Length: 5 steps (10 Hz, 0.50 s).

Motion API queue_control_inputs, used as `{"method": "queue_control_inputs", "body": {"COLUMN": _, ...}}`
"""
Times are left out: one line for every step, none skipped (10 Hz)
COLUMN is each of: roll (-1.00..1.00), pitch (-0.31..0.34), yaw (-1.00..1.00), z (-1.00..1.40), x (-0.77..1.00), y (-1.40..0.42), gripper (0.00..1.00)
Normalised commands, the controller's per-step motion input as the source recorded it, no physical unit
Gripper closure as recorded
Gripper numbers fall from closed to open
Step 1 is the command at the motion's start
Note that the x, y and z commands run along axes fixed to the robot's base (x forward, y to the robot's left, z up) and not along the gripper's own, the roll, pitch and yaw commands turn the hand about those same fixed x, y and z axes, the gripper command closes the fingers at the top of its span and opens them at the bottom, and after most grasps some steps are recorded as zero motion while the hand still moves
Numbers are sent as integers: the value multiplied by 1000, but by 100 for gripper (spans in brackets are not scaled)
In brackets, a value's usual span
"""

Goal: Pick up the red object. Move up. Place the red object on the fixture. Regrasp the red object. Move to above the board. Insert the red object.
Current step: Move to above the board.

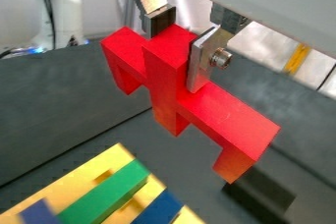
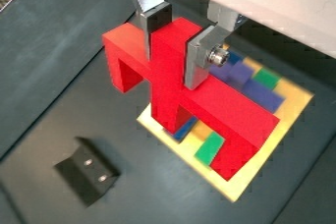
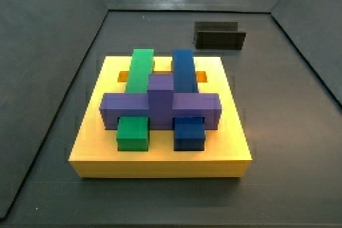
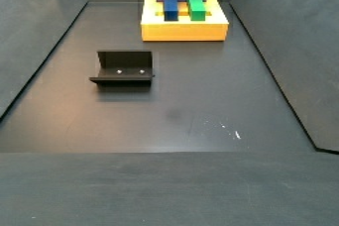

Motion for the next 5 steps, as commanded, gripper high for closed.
{"method": "queue_control_inputs", "body": {"roll": -1000, "pitch": -12, "yaw": 8, "z": -15, "x": -97, "y": -67, "gripper": 100}}
{"method": "queue_control_inputs", "body": {"roll": -980, "pitch": -26, "yaw": 4, "z": 11, "x": -63, "y": -17, "gripper": 100}}
{"method": "queue_control_inputs", "body": {"roll": -750, "pitch": -37, "yaw": 1, "z": -14, "x": -57, "y": 1, "gripper": 100}}
{"method": "queue_control_inputs", "body": {"roll": -458, "pitch": -42, "yaw": -2, "z": -2, "x": -56, "y": 19, "gripper": 100}}
{"method": "queue_control_inputs", "body": {"roll": -256, "pitch": -38, "yaw": 0, "z": -5, "x": -42, "y": 8, "gripper": 100}}
